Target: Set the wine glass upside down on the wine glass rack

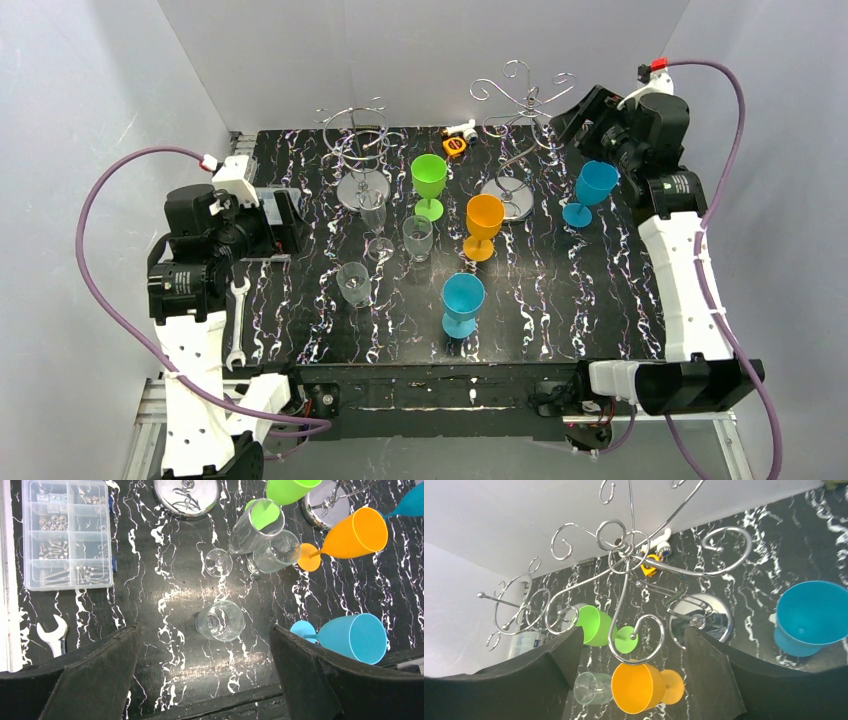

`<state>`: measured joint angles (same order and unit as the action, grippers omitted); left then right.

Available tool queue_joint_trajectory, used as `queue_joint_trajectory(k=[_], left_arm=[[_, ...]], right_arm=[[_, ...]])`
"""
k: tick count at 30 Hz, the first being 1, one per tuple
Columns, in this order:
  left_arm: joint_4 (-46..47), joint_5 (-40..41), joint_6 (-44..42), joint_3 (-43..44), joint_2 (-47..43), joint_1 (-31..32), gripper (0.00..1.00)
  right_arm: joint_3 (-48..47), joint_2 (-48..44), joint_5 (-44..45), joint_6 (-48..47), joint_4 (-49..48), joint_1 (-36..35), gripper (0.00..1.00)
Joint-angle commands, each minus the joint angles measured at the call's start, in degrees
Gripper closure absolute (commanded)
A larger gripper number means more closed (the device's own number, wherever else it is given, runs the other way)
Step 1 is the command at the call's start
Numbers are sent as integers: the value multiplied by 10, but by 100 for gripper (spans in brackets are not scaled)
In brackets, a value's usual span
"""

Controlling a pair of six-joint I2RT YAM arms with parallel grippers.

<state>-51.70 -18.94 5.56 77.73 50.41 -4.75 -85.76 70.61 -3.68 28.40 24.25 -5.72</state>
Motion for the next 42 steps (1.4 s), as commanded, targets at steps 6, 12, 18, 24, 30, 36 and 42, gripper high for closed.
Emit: queue_joint_trajectory(k=[6, 12, 18, 24, 30, 36, 42], left_arm=[[-45, -9, -13, 35, 0, -3, 1], [-40, -49, 11, 43, 10, -3, 1], [-32, -37, -20, 36, 8, -3, 1], [-28, -35, -34, 15, -2, -3, 1], [-16, -19, -32, 14, -9, -3, 1], [-16, -27, -41, 13, -19, -3, 1], [-16, -36, -42, 6, -26, -3, 1]], right_arm=[[-85, 60, -25, 42, 84, -2, 26], [-40, 78, -51, 104, 10, -2, 44], [0, 89, -69, 126, -22, -2, 62], [-11, 51, -43, 106, -6, -2, 94], [-7, 20, -21, 116, 18, -2, 99], [30, -24, 34, 148, 41, -2, 99], [108, -34, -25, 220, -36, -2, 99]])
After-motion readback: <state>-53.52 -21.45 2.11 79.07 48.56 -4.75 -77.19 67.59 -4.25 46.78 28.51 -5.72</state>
